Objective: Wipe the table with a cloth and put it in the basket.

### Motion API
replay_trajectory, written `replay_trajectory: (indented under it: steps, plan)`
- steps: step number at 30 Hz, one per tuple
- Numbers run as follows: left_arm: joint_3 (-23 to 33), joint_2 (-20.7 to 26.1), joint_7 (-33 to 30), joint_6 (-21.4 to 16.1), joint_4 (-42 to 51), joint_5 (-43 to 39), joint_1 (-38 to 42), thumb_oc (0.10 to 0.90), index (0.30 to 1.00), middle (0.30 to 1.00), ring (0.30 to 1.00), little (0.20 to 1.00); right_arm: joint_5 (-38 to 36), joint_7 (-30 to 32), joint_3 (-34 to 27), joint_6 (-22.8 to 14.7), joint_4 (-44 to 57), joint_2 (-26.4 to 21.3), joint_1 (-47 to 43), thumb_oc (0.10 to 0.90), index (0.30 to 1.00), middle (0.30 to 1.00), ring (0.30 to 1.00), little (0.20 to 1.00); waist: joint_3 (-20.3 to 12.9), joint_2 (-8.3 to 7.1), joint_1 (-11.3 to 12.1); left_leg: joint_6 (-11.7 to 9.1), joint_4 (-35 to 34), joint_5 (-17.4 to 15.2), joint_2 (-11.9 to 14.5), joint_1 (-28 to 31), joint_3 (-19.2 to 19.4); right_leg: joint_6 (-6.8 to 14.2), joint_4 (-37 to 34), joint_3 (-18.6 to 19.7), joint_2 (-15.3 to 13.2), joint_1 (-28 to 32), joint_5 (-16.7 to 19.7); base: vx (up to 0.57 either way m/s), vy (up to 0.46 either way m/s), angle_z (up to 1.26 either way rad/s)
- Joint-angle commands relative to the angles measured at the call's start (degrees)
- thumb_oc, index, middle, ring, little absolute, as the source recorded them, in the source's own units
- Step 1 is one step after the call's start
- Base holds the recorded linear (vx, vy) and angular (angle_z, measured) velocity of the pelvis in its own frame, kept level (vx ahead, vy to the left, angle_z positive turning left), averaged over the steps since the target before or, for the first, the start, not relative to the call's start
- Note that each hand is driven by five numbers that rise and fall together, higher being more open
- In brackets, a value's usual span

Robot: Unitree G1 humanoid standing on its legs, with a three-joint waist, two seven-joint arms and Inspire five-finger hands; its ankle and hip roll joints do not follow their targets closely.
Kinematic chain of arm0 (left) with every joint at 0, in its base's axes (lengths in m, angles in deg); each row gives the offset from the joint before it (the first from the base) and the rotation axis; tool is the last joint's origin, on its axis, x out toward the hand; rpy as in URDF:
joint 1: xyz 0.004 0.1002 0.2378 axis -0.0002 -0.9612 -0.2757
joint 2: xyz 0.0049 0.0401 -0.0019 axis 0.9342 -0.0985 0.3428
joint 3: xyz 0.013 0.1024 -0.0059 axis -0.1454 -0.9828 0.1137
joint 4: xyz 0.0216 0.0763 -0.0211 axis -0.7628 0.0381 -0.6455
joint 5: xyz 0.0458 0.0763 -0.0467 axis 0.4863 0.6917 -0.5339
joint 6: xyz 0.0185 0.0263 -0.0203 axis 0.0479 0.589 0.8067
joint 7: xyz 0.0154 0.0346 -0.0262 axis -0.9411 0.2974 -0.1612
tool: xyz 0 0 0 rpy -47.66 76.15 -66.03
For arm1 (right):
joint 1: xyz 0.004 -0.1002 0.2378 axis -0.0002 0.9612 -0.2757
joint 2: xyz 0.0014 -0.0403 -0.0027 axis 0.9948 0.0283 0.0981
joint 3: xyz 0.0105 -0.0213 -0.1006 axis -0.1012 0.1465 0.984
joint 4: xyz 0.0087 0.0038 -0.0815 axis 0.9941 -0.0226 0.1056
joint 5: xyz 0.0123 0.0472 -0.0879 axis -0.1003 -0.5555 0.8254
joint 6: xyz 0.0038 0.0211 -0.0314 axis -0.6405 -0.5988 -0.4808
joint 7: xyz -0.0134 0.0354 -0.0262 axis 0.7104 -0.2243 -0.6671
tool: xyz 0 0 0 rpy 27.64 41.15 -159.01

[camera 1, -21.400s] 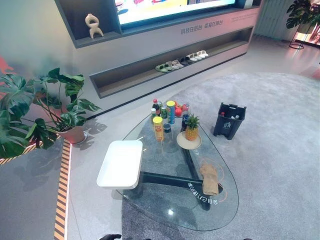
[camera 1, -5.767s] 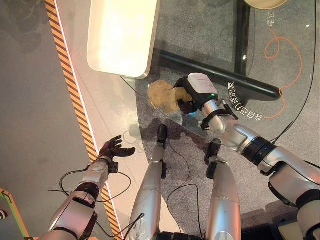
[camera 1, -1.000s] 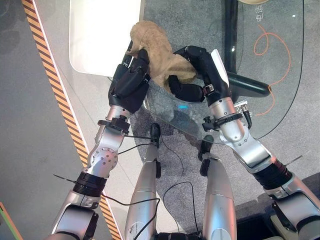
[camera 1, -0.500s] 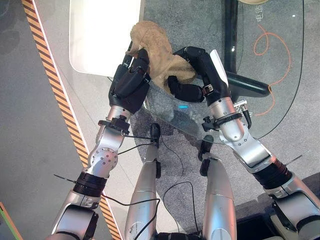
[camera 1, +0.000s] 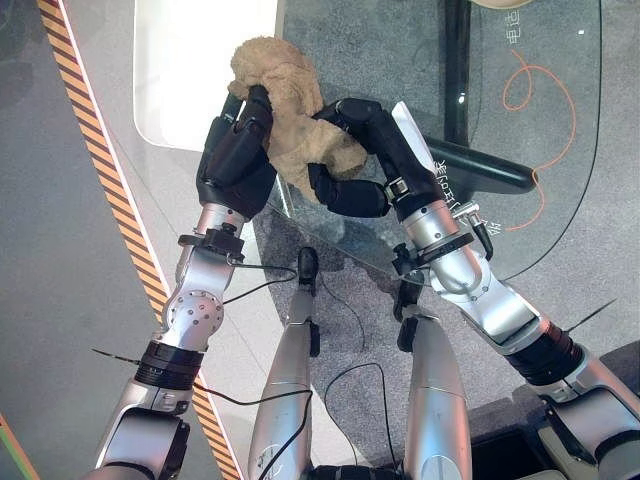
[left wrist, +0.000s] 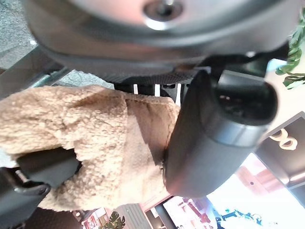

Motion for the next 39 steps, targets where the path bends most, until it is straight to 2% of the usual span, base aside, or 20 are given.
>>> replay_trajectory:
  steps: [1,9,10,11,12,13,22,29,36,39]
  plan:
    - [-6.90,-0.38,10.33,0.58,11.57,1.31,7.02,0.100,0.300,0.300,0.300,0.200,0.18,-0.52,0.02,-5.15,6.31,1.97,-10.80,0.100,0.300,0.300,0.300,0.200,-1.59,-1.40,1.28,2.58,7.26,-9.28,-2.34,-0.15,3.10,1.40,-13.47,0.91,1.97,3.60,7.54,0.00,0.000,0.00]
    - [-6.56,-0.36,10.13,-0.67,11.65,0.72,6.67,0.100,0.300,0.300,0.300,0.200,-0.21,-0.41,-0.07,-5.03,6.68,1.67,-10.64,0.100,0.300,0.300,0.300,0.200,-1.59,-1.40,1.27,2.66,7.05,-9.18,-2.40,-0.31,3.05,1.34,-13.61,0.95,2.10,3.40,7.57,0.00,0.000,0.00]
    - [-6.49,-0.52,9.85,-1.32,11.56,0.75,6.72,0.100,0.300,0.300,0.300,0.200,-0.32,-0.21,-0.05,-5.17,6.46,1.82,-10.58,0.226,0.408,0.408,0.408,0.326,-1.59,-1.40,1.29,2.67,7.11,-9.22,-2.42,-0.42,3.03,1.33,-13.57,0.95,2.07,3.27,7.56,0.00,0.000,0.00]
    - [-6.47,-0.67,9.60,-1.64,11.59,0.71,6.70,0.100,0.300,0.300,0.300,0.200,-0.47,-0.11,-0.07,-5.18,6.38,1.87,-10.56,0.306,0.476,0.476,0.476,0.406,-1.59,-1.39,1.29,2.68,7.13,-9.22,-2.45,-0.46,2.99,1.31,-13.53,0.95,2.07,3.21,7.55,0.00,0.000,0.00]
    - [-6.44,-0.80,9.13,-2.17,11.69,0.63,6.59,0.100,0.300,0.300,0.300,0.200,-0.59,0.06,-0.19,-5.07,6.39,2.00,-10.50,0.663,0.782,0.782,0.782,0.763,-1.59,-1.40,1.31,2.67,7.22,-9.23,-2.47,-0.54,2.94,1.31,-13.44,0.97,2.08,3.14,7.52,0.00,0.000,0.00]
    - [-6.13,-1.08,8.59,-2.72,11.69,0.56,6.49,0.100,0.300,0.300,0.300,0.200,-0.68,-0.06,-0.41,-5.23,6.15,2.27,-10.28,0.800,0.900,0.900,0.900,0.900,-1.59,-1.44,1.31,2.66,7.23,-9.23,-2.48,-0.52,2.91,1.29,-13.40,1.01,2.14,3.16,7.50,0.00,0.000,0.00]
    - [-3.96,-3.20,4.15,-7.56,12.04,-0.12,5.94,0.100,0.300,0.300,0.300,0.200,-0.12,0.13,-1.32,-5.29,5.78,3.67,-9.76,0.800,0.900,0.900,0.900,0.900,-1.59,-1.77,1.64,2.60,6.73,-8.99,-2.65,-0.29,2.55,1.23,-13.63,0.83,2.32,3.49,7.36,0.00,0.000,0.00]
    - [-1.87,-4.90,-0.06,-13.05,11.86,0.81,5.34,0.100,0.300,0.300,0.300,0.200,0.50,0.30,-1.76,-4.92,5.48,4.65,-9.70,0.800,0.900,0.900,0.900,0.900,-1.59,-1.96,2.02,2.55,6.74,-8.92,-2.83,-0.29,2.26,1.11,-13.55,0.70,2.40,3.61,7.16,0.00,0.000,0.00]
    - [0.02,-6.91,-6.06,-18.04,11.88,3.99,5.22,0.100,0.300,0.300,0.300,0.200,1.09,0.15,-2.44,-4.24,4.87,6.11,-9.87,0.800,0.900,0.900,0.900,0.900,-1.59,-2.10,2.34,2.48,6.59,-8.80,-3.05,-0.14,1.97,1.03,-13.35,0.55,2.52,3.74,6.91,0.00,0.000,0.00]
    - [1.39,-7.30,-11.29,-22.30,11.93,7.51,5.59,0.100,0.300,0.300,0.300,0.200,1.06,0.20,-2.65,-4.23,4.49,6.53,-9.94,0.800,0.900,0.900,0.900,0.900,-1.59,-2.15,2.59,2.39,6.69,-8.78,-3.19,-0.11,1.81,0.96,-13.23,0.43,2.50,3.87,6.74,0.00,0.000,0.00]
